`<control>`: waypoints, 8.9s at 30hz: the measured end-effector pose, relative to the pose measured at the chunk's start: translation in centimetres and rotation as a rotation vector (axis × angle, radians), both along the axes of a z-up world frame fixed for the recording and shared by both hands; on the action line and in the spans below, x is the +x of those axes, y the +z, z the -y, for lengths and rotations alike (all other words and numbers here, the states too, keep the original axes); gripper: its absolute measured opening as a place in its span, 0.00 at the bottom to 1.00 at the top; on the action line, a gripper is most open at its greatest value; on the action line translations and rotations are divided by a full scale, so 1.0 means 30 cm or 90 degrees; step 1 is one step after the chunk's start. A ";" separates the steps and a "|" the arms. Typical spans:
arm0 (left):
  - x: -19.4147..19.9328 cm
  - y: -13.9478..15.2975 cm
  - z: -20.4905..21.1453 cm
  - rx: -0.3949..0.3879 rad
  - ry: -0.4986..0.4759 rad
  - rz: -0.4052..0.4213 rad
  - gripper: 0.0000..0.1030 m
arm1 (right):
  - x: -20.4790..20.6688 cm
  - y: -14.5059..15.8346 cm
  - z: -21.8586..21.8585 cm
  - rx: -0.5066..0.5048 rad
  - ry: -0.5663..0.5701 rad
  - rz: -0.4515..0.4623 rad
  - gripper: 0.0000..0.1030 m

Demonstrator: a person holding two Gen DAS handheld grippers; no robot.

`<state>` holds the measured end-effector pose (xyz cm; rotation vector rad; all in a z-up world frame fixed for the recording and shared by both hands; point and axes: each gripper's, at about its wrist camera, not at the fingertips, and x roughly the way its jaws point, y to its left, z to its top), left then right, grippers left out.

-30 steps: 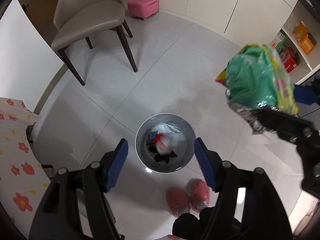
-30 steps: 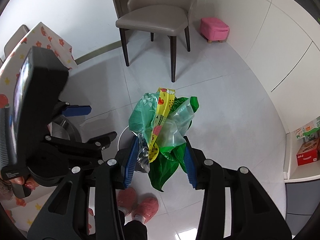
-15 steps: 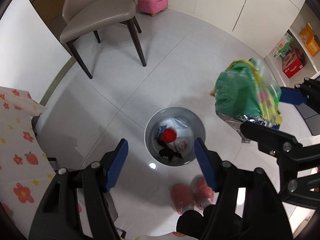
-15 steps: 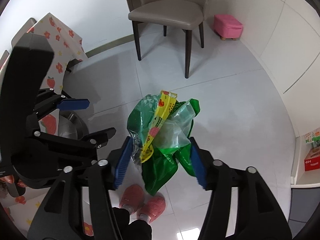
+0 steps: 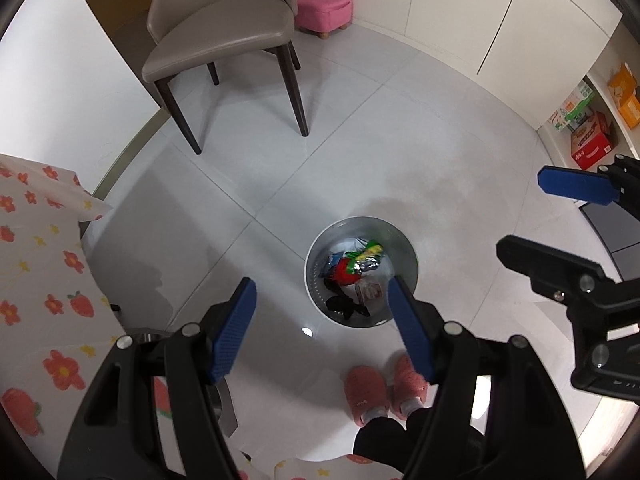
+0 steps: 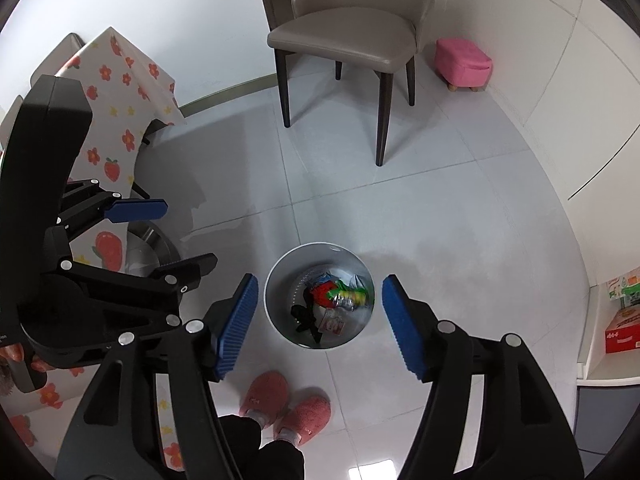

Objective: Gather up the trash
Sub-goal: 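Move both open tools back over the table, then grasp the gold box with the left tool while the right tool grasps the red can, then carry the gold box and red can with both tools over the grey bin, then open both tools to drop the box and can into the bin, then move both open tools back over the table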

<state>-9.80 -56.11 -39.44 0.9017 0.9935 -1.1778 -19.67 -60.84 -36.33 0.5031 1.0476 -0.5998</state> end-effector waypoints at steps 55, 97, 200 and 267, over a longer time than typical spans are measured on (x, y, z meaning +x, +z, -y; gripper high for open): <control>0.880 0.768 -2.389 -0.066 0.829 0.174 0.72 | 1.274 0.759 -2.007 -0.050 0.704 0.159 0.67; 1.249 0.450 -2.495 -0.064 0.688 0.068 0.55 | 1.836 0.465 -2.299 0.010 0.584 0.021 0.61; 0.000 0.001 0.034 0.004 -0.021 -0.001 0.55 | -0.011 -0.019 0.013 0.019 -0.025 -0.001 0.66; 0.499 0.701 -1.642 -0.084 0.685 0.114 0.74 | 0.803 0.689 -1.305 -0.046 0.647 0.152 0.66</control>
